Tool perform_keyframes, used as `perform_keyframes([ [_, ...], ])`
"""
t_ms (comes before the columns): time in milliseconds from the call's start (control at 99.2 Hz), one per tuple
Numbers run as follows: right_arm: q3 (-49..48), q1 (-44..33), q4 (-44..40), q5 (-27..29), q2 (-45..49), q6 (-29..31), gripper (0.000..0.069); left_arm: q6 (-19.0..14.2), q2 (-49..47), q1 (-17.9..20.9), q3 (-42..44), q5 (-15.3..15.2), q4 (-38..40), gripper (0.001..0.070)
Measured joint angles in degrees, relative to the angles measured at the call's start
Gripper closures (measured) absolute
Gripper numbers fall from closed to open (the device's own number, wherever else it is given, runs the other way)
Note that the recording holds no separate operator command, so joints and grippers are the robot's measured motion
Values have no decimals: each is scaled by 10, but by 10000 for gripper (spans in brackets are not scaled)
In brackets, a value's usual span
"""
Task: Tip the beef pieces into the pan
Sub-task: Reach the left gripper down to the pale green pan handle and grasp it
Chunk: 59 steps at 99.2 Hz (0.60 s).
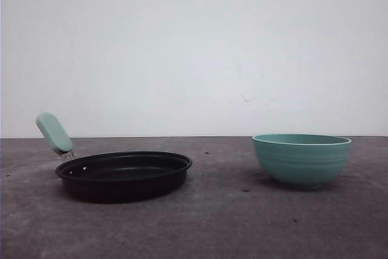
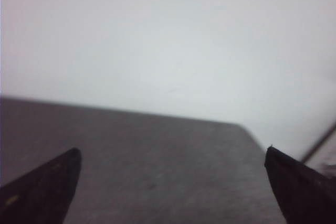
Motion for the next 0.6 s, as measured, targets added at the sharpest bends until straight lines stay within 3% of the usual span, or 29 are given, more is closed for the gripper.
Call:
perform_keyframes([
  [252,0,0,-39,17,19,-1,6,-16,7,-8,-118,-5,31,13],
  [413,0,0,-40,28,16,-1,6,-71,15,-8,-262,17,102,14],
  [595,0,8,-42,29,15,-5,6,-140,55,-8,-390,18,178,16],
])
